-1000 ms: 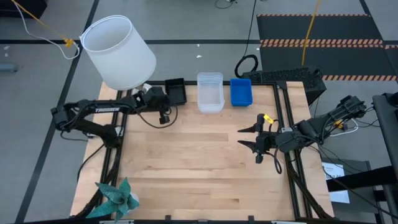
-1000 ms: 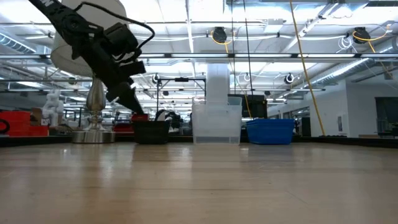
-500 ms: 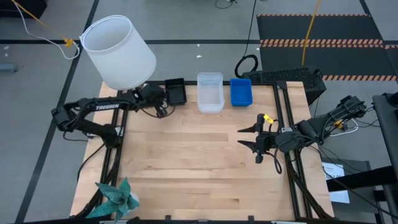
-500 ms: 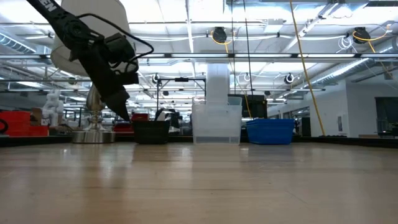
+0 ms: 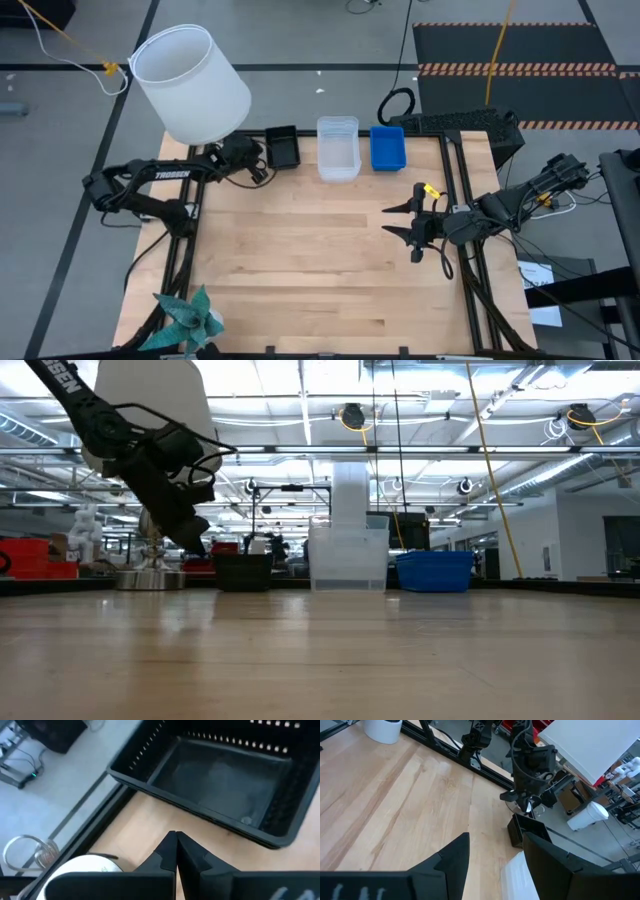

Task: Stack baskets by color
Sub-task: Adjust the stacked black bins

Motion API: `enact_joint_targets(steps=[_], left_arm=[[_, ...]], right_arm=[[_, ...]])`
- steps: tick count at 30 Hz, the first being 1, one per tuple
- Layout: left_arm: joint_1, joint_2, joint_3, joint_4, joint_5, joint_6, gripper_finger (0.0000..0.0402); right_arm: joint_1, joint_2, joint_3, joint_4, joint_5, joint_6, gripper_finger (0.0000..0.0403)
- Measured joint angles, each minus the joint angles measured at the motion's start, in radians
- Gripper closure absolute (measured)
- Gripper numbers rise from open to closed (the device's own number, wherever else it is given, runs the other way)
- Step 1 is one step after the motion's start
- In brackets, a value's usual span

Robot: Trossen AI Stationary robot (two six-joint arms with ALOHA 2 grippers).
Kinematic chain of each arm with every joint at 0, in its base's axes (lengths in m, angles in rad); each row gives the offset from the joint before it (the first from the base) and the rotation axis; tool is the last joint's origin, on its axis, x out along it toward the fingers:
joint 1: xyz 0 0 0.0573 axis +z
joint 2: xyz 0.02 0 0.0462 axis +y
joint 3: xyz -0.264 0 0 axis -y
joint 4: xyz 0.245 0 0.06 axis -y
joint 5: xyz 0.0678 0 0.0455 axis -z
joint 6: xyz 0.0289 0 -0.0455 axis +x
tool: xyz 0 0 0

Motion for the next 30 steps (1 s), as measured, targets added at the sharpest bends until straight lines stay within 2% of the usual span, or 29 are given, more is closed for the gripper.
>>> enact_joint_targets(steps=[15, 30], left_arm=[[-0.005, 0.117, -0.022, 0.144, 0.047, 0.068, 0.0399], [-0.010, 0.126, -0.022, 0.221, 0.048, 0.080, 0.0392]], right_arm=[[0.000, 0.000, 0.000, 0.032, 0.000, -0.009, 0.0225], [0.000, 0.000, 0.000, 0.029, 0.000, -0.017, 0.0225]])
